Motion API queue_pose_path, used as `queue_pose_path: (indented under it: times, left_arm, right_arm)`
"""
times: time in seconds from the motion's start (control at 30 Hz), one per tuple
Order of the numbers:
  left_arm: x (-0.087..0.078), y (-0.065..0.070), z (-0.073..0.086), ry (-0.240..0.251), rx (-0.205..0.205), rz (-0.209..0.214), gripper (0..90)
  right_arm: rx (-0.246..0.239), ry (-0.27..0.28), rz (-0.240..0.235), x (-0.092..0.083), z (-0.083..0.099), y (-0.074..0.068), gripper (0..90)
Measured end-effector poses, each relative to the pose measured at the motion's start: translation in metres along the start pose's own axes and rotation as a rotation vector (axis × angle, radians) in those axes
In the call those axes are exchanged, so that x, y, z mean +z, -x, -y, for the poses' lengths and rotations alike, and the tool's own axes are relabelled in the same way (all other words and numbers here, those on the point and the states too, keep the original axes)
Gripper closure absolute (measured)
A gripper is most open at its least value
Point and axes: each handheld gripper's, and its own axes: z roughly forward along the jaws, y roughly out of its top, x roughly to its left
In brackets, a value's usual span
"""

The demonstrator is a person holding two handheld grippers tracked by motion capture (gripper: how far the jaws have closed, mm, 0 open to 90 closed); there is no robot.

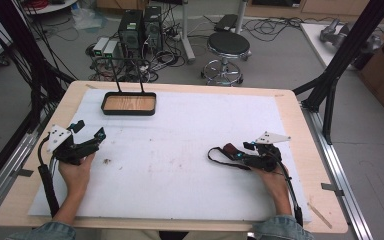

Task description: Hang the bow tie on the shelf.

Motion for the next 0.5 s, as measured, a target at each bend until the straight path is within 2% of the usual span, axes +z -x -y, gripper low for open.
queue_pose_path:
  times: [0.2, 0.33, 0.5]
  left_arm:
    - [-0.0002, 0.0, -0.0002, 0.004, 0.001, -0.002, 20.2]
    - [0.0001, -0.0005, 0.0002, -0.001, 0.0, -0.005, 20.2]
    - [0.0003, -0.0008, 0.0004, -0.001, 0.0, -0.007, 20.4]
  right_arm:
    - [0.005, -0.039, 0.0, 0.0042, 0.0018, 0.0003, 55.3]
    - [0.002, -0.067, -0.02, 0.007, 0.003, -0.0005, 63.5]
    - [0.009, -0.059, -0.022, 0.0054, 0.0023, -0.0021, 72.6]
